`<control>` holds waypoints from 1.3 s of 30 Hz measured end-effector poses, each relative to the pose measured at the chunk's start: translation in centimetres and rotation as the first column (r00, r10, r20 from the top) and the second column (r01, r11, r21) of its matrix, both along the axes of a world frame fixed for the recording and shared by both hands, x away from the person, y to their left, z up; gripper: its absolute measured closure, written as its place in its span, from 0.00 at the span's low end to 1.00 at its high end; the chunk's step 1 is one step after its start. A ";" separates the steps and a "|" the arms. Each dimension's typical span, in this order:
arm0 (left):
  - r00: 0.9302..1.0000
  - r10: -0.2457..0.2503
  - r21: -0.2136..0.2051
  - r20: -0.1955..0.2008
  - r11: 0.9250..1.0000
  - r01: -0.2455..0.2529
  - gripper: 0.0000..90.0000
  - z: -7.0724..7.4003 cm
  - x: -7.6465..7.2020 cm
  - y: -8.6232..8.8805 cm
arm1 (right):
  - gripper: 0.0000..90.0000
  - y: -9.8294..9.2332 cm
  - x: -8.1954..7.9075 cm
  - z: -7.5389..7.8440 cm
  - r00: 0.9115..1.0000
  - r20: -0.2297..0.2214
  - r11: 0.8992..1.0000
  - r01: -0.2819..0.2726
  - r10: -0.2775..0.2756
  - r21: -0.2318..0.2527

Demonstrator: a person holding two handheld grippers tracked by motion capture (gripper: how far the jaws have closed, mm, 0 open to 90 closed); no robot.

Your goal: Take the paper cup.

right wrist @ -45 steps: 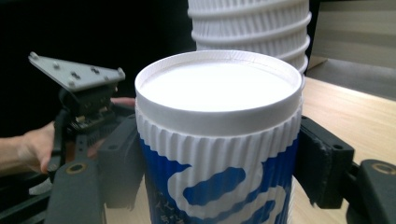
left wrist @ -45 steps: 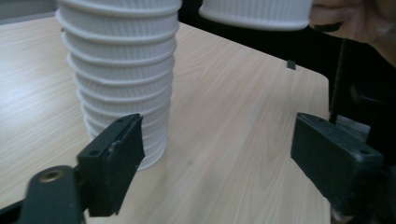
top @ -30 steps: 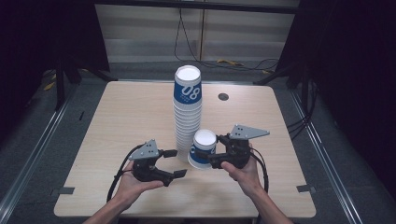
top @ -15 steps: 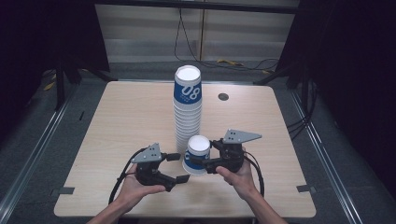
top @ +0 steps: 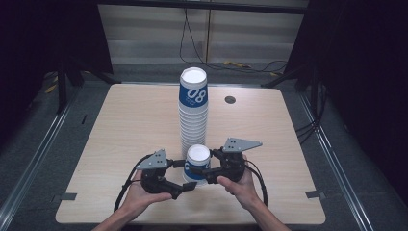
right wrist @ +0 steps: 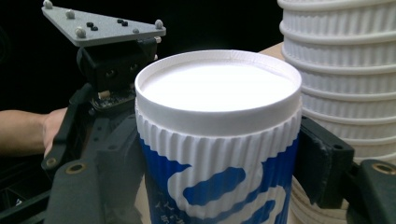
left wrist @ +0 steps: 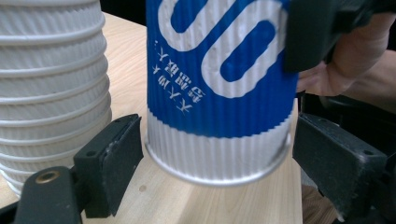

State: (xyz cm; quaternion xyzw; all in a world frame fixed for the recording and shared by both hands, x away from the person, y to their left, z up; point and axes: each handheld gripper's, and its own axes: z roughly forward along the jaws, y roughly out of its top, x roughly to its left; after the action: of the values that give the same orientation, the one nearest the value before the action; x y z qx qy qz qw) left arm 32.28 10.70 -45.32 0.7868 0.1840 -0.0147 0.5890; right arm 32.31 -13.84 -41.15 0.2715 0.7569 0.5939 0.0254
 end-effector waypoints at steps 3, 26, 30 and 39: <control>1.000 0.000 0.002 -0.005 1.000 0.000 0.17 -0.1 0.0 -0.1 | 0.30 0.4 -0.1 -0.2 1.000 0.001 1.000 -0.005 0.005 -0.002; 1.000 0.013 0.005 -0.019 1.000 -0.013 0.16 -0.7 -0.1 -0.5 | 0.30 1.8 -0.8 -1.3 1.000 0.018 0.999 -0.021 0.020 0.024; 1.000 0.008 0.019 0.001 1.000 -0.008 0.19 -0.6 -0.2 -0.6 | 0.29 1.9 -0.8 -1.3 0.999 0.026 1.000 -0.027 0.026 0.009; 0.999 -0.034 0.062 -0.026 0.997 0.036 0.21 -0.6 -0.1 -0.5 | 0.24 1.7 -0.9 -1.0 0.999 0.028 0.999 -0.037 0.036 0.016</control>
State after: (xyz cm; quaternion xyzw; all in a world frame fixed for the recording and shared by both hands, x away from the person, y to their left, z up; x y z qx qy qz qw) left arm 32.18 10.19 -45.95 0.8078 0.1780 -0.0291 0.5612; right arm 31.40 -12.12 -42.12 0.2496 0.7564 0.6041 0.0230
